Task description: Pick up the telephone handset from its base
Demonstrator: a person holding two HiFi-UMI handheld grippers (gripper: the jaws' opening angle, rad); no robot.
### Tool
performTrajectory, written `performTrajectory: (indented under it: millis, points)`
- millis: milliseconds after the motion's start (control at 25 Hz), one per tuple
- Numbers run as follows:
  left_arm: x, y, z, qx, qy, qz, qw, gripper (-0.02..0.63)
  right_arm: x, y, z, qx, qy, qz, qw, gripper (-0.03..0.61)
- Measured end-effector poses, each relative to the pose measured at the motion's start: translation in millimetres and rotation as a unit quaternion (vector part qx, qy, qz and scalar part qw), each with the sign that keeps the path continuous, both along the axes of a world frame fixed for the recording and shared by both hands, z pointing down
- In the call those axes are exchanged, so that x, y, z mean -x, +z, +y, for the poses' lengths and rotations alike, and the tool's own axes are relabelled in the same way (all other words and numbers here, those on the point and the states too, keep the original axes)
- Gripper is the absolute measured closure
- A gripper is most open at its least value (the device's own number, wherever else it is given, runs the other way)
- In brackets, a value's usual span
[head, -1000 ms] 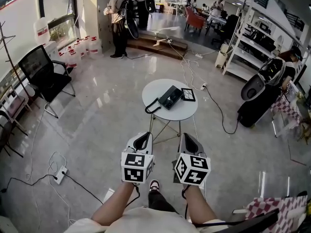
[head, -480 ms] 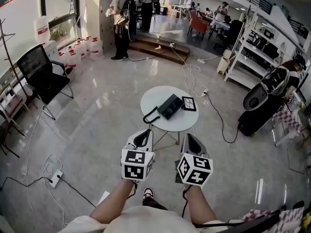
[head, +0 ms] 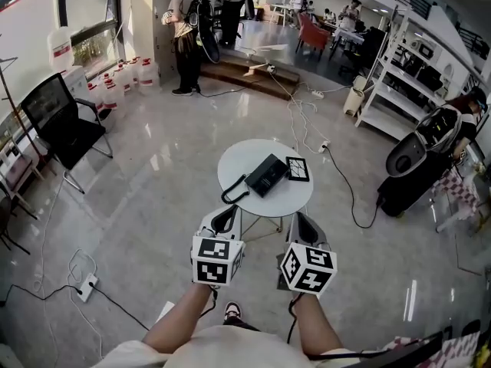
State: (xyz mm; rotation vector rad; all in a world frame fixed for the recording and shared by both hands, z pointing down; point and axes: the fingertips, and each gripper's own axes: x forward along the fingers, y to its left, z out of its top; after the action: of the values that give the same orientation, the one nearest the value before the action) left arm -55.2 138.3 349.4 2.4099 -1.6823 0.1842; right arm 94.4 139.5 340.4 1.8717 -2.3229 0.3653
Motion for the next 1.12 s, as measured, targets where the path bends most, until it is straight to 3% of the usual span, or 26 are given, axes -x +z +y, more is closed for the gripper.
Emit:
performTrajectory:
  millis: [1120]
  points:
    - [-13.1, -12.0, -109.9, -0.014, -0.024, -0.011, 0.9996, 0.597, -22.7, -3.6, -120.1, -0.006, -0.017, -0.024, 1.000, 0.554]
